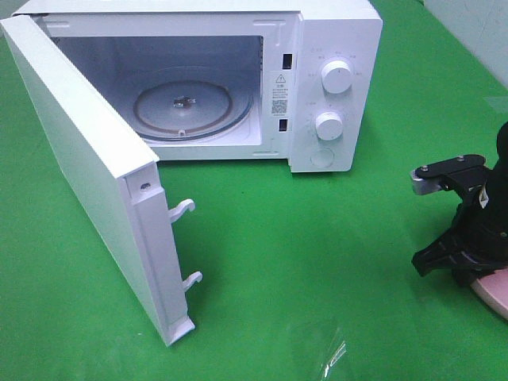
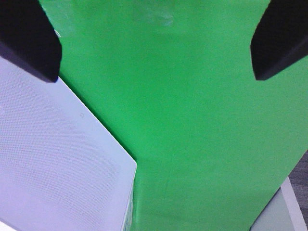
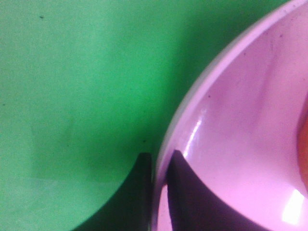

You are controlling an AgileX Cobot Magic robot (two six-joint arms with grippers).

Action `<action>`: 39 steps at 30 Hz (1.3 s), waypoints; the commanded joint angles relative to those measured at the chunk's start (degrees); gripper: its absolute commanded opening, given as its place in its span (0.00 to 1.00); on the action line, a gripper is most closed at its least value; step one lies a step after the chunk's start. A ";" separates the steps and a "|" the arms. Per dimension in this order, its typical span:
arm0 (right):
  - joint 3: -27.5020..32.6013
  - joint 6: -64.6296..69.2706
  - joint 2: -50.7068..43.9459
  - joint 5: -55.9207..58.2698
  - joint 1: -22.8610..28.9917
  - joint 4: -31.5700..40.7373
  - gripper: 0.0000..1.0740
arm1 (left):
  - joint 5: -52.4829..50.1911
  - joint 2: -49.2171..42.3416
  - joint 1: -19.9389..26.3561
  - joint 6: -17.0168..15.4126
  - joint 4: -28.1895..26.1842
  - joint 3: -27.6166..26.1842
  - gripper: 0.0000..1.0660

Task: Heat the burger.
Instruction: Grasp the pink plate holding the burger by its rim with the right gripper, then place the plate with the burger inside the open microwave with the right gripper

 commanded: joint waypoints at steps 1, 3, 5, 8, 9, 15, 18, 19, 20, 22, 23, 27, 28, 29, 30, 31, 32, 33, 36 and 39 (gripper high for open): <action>0.29 -0.17 1.20 0.06 -0.17 0.74 0.00 | -0.97 -0.92 0.17 0.17 0.11 -0.06 0.95; 0.29 -0.11 1.20 0.46 -0.17 0.69 0.00 | -0.97 -0.92 0.17 0.17 0.11 -0.06 0.95; 0.29 1.03 1.20 1.55 0.52 -0.29 0.00 | -0.97 -0.92 0.17 0.17 0.11 -0.06 0.95; 0.29 2.52 1.20 2.18 0.92 -1.20 0.00 | -0.97 -0.92 0.17 0.17 0.11 -0.06 0.95; 0.29 3.95 1.20 3.27 1.55 -2.12 0.00 | -0.97 -0.92 0.17 0.17 0.11 -0.06 0.95; 0.29 9.74 -0.52 5.50 2.69 -6.42 0.00 | -0.97 -0.92 0.17 0.17 0.11 -0.06 0.95; 0.29 12.66 -3.21 7.73 2.69 -9.17 0.00 | -0.97 -0.92 0.17 0.17 0.11 -0.06 0.95; 0.29 12.66 -3.21 7.73 2.69 -9.17 0.00 | -0.97 -0.92 0.17 0.17 0.11 -0.06 0.95; 0.29 13.24 -4.24 9.22 2.69 -10.37 0.00 | -0.97 -0.92 0.17 0.17 0.11 -0.06 0.95; 0.29 13.98 -4.98 10.37 2.69 -11.52 0.00 | -0.97 -0.92 0.17 0.17 0.11 -0.06 0.95; 0.29 13.98 -4.98 10.37 2.69 -11.52 0.00 | -0.97 -0.92 0.17 0.17 0.11 -0.06 0.95; 0.34 15.58 -6.70 11.92 2.69 -12.55 0.00 | -0.97 -0.92 0.17 0.17 0.11 -0.06 0.95; 0.34 15.58 -6.70 11.92 2.69 -12.55 0.00 | -0.97 -0.92 0.17 0.17 0.11 -0.06 0.95; 0.34 15.70 -7.33 12.49 3.21 -12.83 0.00 | -0.97 -0.92 0.17 0.17 0.11 -0.06 0.95; 0.34 15.70 -7.33 12.49 3.21 -12.83 0.00 | -0.97 -0.92 0.17 0.17 0.11 -0.06 0.95; 0.34 15.99 -8.19 13.24 4.01 -13.69 0.00 | -0.97 -0.92 0.17 0.17 0.11 -0.06 0.95; 0.34 15.99 -8.19 13.24 4.01 -13.69 0.00 | -0.97 -0.92 0.17 0.17 0.11 -0.06 0.95; 0.34 16.62 -8.71 13.81 4.47 -14.21 0.00 | -0.97 -0.92 0.17 0.17 0.11 -0.06 0.95; 0.34 18.16 -10.26 15.64 6.82 -15.87 0.00 | -0.97 -0.92 0.17 0.17 0.11 -0.06 0.95; 0.34 18.28 -10.60 16.10 7.28 -16.10 0.00 | -0.97 -0.92 0.17 0.17 0.11 -0.06 0.95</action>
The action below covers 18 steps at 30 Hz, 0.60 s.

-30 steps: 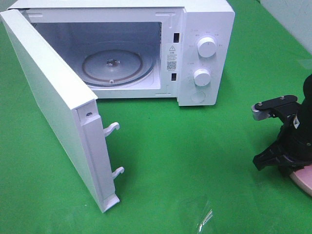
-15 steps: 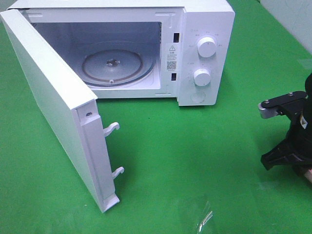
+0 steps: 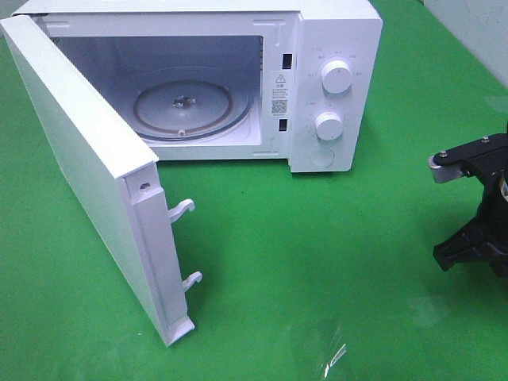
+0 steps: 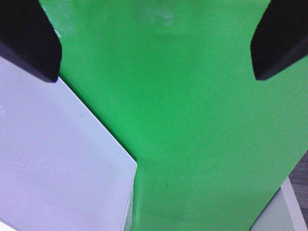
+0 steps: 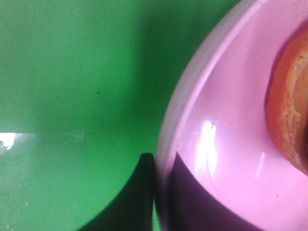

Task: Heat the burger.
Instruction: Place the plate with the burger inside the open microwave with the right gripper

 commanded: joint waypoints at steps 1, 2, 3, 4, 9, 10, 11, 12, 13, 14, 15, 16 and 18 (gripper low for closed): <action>0.17 1.26 -2.23 3.84 2.81 -3.84 0.00 | -0.97 -0.92 0.17 0.17 0.11 -0.06 0.95; 0.17 1.26 -2.23 3.84 2.81 -3.84 0.00 | -0.97 -0.92 0.17 0.17 0.11 -0.06 0.95; 0.17 1.43 -2.86 4.81 4.07 -4.41 0.00 | -0.97 -0.92 0.17 0.17 0.11 -0.06 0.95; 0.17 1.60 -3.21 5.21 4.87 -4.76 0.00 | -0.97 -0.92 0.17 0.17 0.11 -0.06 0.95; 0.17 2.52 -4.58 6.99 7.62 -6.02 0.00 | -0.97 -0.92 0.17 0.17 0.11 -0.06 0.95; 0.17 2.81 -5.16 7.79 8.94 -6.47 0.00 | -0.97 -0.92 0.17 0.17 0.11 -0.06 0.95; 0.17 2.81 -5.16 7.79 8.94 -6.47 0.00 | -0.97 -0.92 0.17 0.17 0.11 -0.06 0.95; 0.23 2.81 -5.84 8.42 10.20 -6.76 0.00 | -0.97 -0.92 0.17 0.17 0.11 -0.06 0.95; 0.23 2.81 -5.84 8.42 10.20 -6.76 0.00 | -0.97 -0.92 0.17 0.17 0.11 -0.06 0.95; 0.40 2.81 -6.36 9.17 11.40 -7.05 0.00 | -0.97 -0.92 0.17 0.17 0.11 -0.06 0.95; 0.92 2.81 -6.76 9.51 12.49 -7.10 0.00 | -0.97 -0.92 0.17 0.17 0.11 -0.06 0.95; 0.92 2.81 -6.76 9.51 12.49 -7.10 0.00 | -0.97 -0.92 0.17 0.17 0.11 -0.06 0.95; 1.32 2.81 -7.05 9.57 13.06 -7.10 0.00 | -0.97 -0.92 0.17 0.17 0.11 -0.06 0.95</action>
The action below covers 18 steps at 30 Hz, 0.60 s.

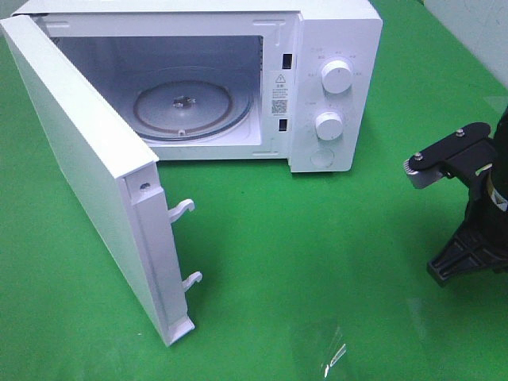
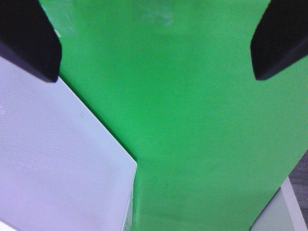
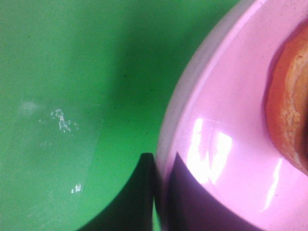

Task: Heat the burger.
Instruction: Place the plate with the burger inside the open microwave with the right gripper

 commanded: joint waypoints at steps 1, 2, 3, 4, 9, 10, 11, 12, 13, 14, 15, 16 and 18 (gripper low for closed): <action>1.89 0.57 -2.23 2.01 2.92 -2.64 0.00 | -0.97 -0.92 0.17 0.17 0.11 -0.06 0.95; 1.89 0.57 -2.23 2.01 2.92 -2.64 0.00 | -0.97 -0.92 0.17 0.17 0.11 -0.06 0.95; 3.04 0.69 -3.50 2.12 4.35 -2.46 0.00 | -0.97 -0.92 0.17 0.17 0.11 -0.06 0.95; 3.04 0.69 -3.50 2.12 4.35 -2.46 0.00 | -0.97 -0.92 0.17 0.17 0.11 -0.06 0.95; 5.33 2.35 -6.88 3.32 8.19 -2.46 0.00 | -0.97 -0.92 0.17 0.17 0.11 -0.06 0.95; 5.61 2.41 -7.33 3.32 8.82 -2.46 0.00 | -0.97 -0.92 0.17 0.17 0.11 -0.06 0.95; 5.61 2.41 -7.33 3.32 8.82 -2.46 0.00 | -0.97 -0.92 0.17 0.17 0.11 -0.06 0.95; 6.36 2.81 -8.08 3.38 10.31 -2.46 0.00 | -0.97 -0.92 0.17 0.17 0.11 -0.06 0.95; 6.36 2.81 -8.08 3.38 10.31 -2.46 0.00 | -0.97 -0.92 0.17 0.17 0.11 -0.06 0.95; 7.05 3.21 -8.59 3.38 11.69 -2.46 0.00 | -0.97 -0.92 0.17 0.17 0.11 -0.06 0.95; 7.05 3.21 -8.59 3.38 11.69 -2.46 0.00 | -0.97 -0.92 0.17 0.17 0.11 -0.06 0.95; 7.51 3.61 -8.88 3.61 13.18 -2.29 0.00 | -0.97 -0.92 0.17 0.17 0.11 -0.06 0.95; 7.68 3.67 -8.88 3.95 14.50 -2.06 0.00 | -0.97 -0.92 0.17 0.17 0.11 -0.06 0.95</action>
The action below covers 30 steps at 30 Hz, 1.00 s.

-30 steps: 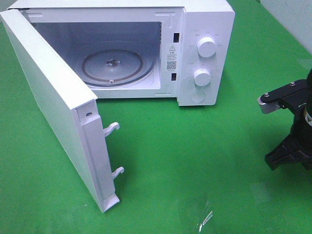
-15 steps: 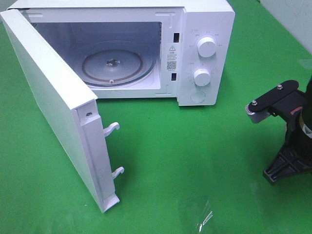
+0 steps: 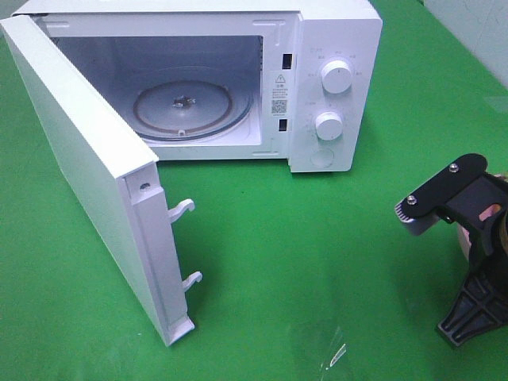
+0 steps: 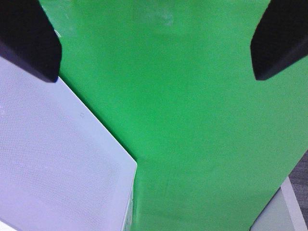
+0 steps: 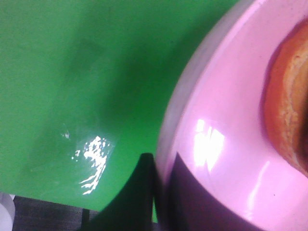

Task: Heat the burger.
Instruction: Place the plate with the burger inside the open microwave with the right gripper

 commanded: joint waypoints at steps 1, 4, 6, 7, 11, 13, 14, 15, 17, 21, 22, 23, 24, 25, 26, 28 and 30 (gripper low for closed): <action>0.40 0.63 -0.57 2.12 3.27 -2.18 0.00 | -0.97 -0.92 0.17 0.17 0.40 -0.06 0.95; 0.40 0.63 -0.57 2.18 4.70 -2.18 0.00 | -0.97 -0.92 0.17 0.17 0.40 -0.06 0.95; 0.40 0.63 -0.57 2.18 5.56 -2.18 0.00 | -0.97 -0.92 0.17 0.17 0.40 -0.06 0.95; 0.40 0.80 -0.57 2.23 7.10 -2.18 0.00 | -0.97 -0.92 0.17 0.17 0.40 -0.06 0.95; 0.40 0.97 -0.57 2.23 10.08 -2.18 0.00 | -0.97 -0.92 0.17 0.17 0.40 -0.06 0.95; 0.40 0.97 -0.57 2.23 11.40 -2.41 0.00 | -0.97 -0.92 0.17 0.17 0.40 -0.06 0.95; 0.40 1.03 -0.57 2.23 12.89 -3.15 0.00 | -0.97 -0.92 0.17 0.17 0.40 -0.06 0.95; 0.40 1.03 -0.57 2.23 12.89 -3.15 0.00 | -0.97 -0.92 0.17 0.17 0.40 -0.06 0.95; 0.40 1.03 -0.57 2.23 14.44 -3.84 0.00 | -0.97 -0.92 0.17 0.17 0.40 -0.06 0.95; 0.40 1.03 -0.57 2.18 18.74 -5.56 0.00 | -0.97 -0.92 0.17 0.17 0.40 -0.06 0.95; 0.40 1.03 -0.57 2.18 18.74 -5.56 0.00 | -0.97 -0.92 0.17 0.17 0.40 -0.06 0.95; 0.40 0.97 -0.57 2.06 20.68 -6.47 0.00 | -0.97 -0.92 0.17 0.17 0.40 -0.06 0.95; 0.40 0.97 -0.57 2.06 20.68 -6.47 0.00 | -0.97 -0.92 0.17 0.17 0.40 -0.06 0.95; 0.40 0.97 -0.57 1.89 22.75 -7.62 0.00 | -0.97 -0.92 0.17 0.17 0.40 -0.06 0.95; 0.40 0.97 -0.57 1.89 22.75 -7.62 0.00 | -0.97 -0.92 0.17 0.17 0.40 -0.06 0.95; 0.40 0.80 -0.57 1.83 24.69 -8.71 0.00 | -0.97 -0.92 0.17 0.17 0.40 -0.06 0.95; 0.40 0.69 -0.57 1.78 25.32 -9.11 0.00 | -0.97 -0.92 0.17 0.17 0.40 -0.06 0.95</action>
